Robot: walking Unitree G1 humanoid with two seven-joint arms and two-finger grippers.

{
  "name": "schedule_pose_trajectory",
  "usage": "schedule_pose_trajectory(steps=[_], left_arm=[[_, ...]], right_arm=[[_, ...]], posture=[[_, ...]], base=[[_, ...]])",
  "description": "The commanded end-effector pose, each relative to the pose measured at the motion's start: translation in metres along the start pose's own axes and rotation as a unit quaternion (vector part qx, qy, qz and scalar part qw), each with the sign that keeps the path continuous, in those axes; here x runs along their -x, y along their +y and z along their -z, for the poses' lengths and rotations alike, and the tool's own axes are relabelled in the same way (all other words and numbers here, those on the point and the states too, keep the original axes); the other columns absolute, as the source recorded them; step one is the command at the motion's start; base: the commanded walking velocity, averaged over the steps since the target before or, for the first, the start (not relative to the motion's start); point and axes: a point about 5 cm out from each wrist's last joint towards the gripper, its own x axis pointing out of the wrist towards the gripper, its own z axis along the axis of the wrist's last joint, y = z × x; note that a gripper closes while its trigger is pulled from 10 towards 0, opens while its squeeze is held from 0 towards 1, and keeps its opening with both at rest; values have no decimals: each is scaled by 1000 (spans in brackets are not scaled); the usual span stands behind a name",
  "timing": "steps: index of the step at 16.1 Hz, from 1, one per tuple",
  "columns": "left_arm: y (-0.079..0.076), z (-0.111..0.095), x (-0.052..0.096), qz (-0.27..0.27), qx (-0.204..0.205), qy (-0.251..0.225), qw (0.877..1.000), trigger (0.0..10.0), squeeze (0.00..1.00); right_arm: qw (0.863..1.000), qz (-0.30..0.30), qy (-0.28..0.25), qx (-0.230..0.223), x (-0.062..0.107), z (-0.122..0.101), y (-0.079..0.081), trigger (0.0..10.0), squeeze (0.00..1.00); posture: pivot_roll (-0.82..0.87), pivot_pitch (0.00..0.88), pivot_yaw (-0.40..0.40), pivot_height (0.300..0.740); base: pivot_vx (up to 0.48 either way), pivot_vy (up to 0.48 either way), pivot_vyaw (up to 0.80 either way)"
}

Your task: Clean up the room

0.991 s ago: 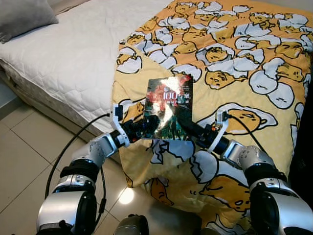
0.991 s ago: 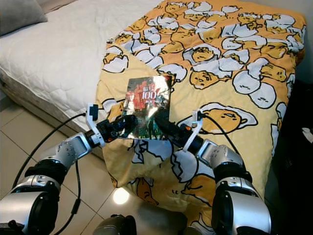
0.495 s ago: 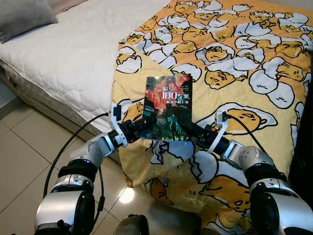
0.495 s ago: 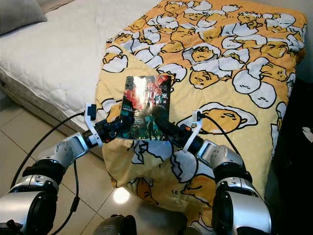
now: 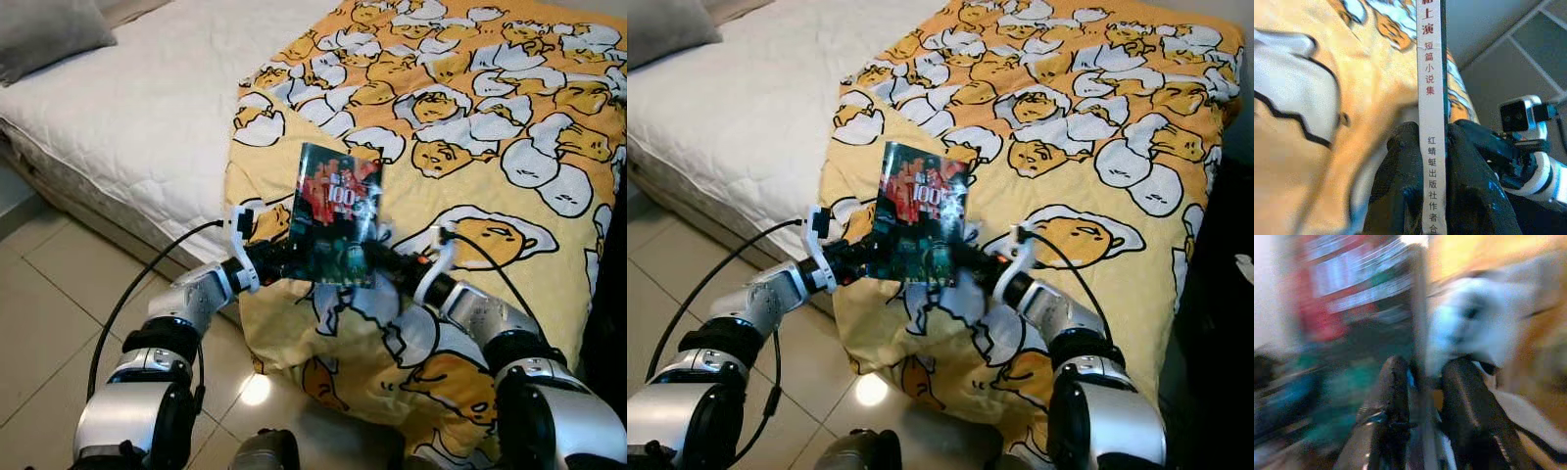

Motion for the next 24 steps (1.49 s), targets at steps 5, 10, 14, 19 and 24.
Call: schedule_pose_trajectory(steps=[5, 10, 14, 19, 24], left_arm=[[-16, -43, 0, 23, -109, -63, 992, 0, 0], [-34, -41, 25, -31, -208, -120, 970, 0, 0], [-37, -37, 59, -133, -243, -107, 955, 0, 0], [-46, -25, 87, -303, -288, -74, 906, 10000, 0], [-55, -26, 90, -316, -299, -74, 898, 10000, 0]], right_arm=[[994, 77, -73, 17, 11, -19, -15, 10000, 1000], [979, 88, -144, 116, 38, -37, -13, 10000, 1000], [969, 88, -186, 137, 53, -31, 13, 10000, 1000], [954, 128, -179, 203, 59, -23, 54, 10000, 0], [955, 151, -114, 229, 45, 2, 68, 10000, 0]], posture=[[-21, 27, 124, 740], [-52, 0, 95, 740], [-76, 0, 79, 740], [-57, 0, 49, 740], [-29, 0, 26, 740]], base=[[0, 0, 0], [0, 0, 0], [0, 0, 0], [0, 0, 0], [0, 0, 0]])
